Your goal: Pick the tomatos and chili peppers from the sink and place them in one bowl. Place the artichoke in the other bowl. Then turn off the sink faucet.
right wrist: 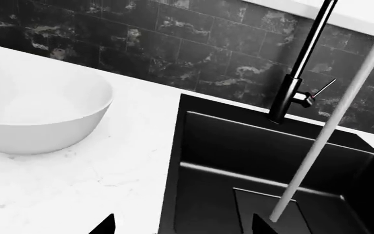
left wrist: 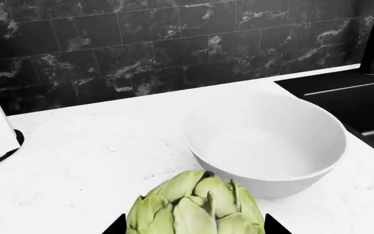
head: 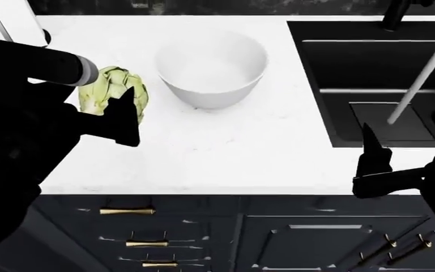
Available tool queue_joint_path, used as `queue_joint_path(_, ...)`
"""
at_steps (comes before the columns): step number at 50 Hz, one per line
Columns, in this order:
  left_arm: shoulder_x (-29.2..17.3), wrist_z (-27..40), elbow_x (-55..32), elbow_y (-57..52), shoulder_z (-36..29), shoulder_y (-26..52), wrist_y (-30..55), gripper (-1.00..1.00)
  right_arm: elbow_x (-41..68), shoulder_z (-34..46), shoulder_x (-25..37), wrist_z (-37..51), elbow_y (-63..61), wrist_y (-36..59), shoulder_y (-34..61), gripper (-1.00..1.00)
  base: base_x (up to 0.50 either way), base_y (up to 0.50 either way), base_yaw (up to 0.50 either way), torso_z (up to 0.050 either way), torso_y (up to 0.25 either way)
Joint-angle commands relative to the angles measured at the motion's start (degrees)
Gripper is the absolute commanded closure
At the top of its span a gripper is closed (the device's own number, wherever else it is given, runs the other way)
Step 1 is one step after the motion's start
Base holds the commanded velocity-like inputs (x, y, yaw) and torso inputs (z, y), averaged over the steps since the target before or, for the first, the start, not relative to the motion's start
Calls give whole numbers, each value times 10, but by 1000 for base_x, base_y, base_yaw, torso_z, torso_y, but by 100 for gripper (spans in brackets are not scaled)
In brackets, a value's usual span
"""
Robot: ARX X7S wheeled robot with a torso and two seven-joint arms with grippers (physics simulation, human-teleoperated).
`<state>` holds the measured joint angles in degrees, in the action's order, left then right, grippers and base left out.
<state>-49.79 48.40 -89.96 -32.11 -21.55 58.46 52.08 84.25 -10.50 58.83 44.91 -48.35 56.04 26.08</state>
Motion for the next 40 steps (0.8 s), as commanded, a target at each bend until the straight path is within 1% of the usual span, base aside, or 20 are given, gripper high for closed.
queue_joint_path(1, 7, -9, 12, 15, 5, 11, -15, 100, -20, -6, -9, -12, -2, -5, -14, -100, 425, 278, 0, 0, 0)
queue_joint_path(8, 12, -7, 12, 15, 1, 13, -14, 100, -13, 0, 0, -5, -2, 0, -2, -100, 425, 222, 0, 0, 1)
queue_joint_path(15, 12, -12, 12, 20, 0, 18, -12, 100, -10, -5, 1, -2, -1, -3, -6, -100, 424, 40, 0, 0, 3)
queue_joint_path(21, 21, -5, 10, 17, -7, 24, -9, 100, 1, -19, 9, 3, -4, -5, -14, -100, 336, 28, 0, 0, 2)
queue_joint_path(26, 22, -6, 10, 17, -9, 25, -9, 100, -2, -38, 12, -1, -6, -9, -33, -100, 282, 10, 0, 0, 2)
queue_joint_path(33, 18, -5, 11, 18, -6, 23, -12, 100, -5, -23, 8, -5, -3, -7, -27, -100, 268, 8, 0, 1, 1)
queue_joint_path(37, 7, -8, 11, 23, 1, 21, -14, 100, 1, -22, 11, -3, -3, -7, -24, -100, 15, 0, 0, 0, 3)
queue_joint_path(40, 12, -5, 15, 24, -1, 23, -15, 100, 4, -6, 12, -2, 0, -2, -6, -100, 0, 0, 0, 0, 0)
